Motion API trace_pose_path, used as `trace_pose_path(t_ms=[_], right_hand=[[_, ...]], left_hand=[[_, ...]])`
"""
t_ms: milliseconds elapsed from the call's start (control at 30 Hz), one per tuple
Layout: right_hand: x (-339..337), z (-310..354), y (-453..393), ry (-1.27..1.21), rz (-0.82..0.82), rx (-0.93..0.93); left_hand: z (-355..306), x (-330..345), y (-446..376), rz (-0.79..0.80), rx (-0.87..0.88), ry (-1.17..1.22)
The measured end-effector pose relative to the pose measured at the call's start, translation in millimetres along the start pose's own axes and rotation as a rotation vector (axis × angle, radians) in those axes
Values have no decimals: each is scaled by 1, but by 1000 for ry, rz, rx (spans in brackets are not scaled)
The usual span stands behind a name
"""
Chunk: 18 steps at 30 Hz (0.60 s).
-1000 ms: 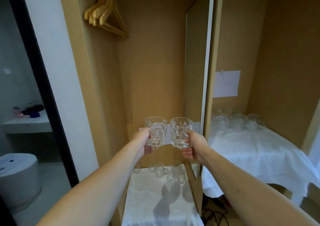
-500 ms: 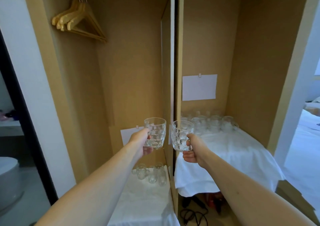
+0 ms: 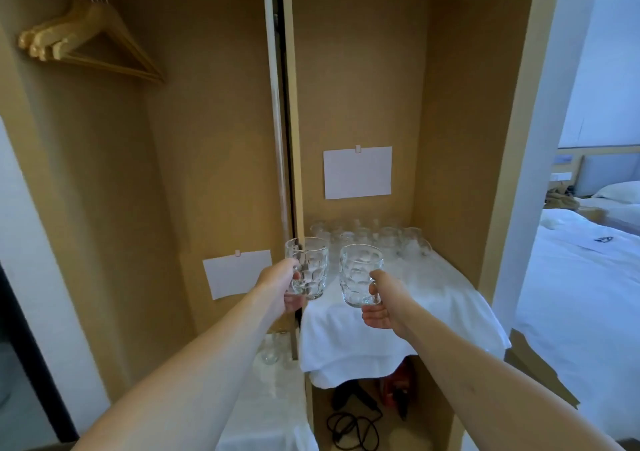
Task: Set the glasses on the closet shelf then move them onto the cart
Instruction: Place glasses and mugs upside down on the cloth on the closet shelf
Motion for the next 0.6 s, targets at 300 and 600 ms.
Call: trace_pose_path(t_ms=[300,600], right_hand=[[-47,-24,-3,29,-31,40],[-66,-46,-32,-18,-66,115]], left_hand=[[38,44,-2,-1,-63,61],[55,78,-27,26,-105,48]])
Point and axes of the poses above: each hand's wrist, its own y-axis away from the middle knuckle, its own x-axis out of the palm, z = x × y, the point moved 10 cm from there along -y, towards the middle knuckle, and after that the axes turned 15 degrees about y, right-handed, at the moved point
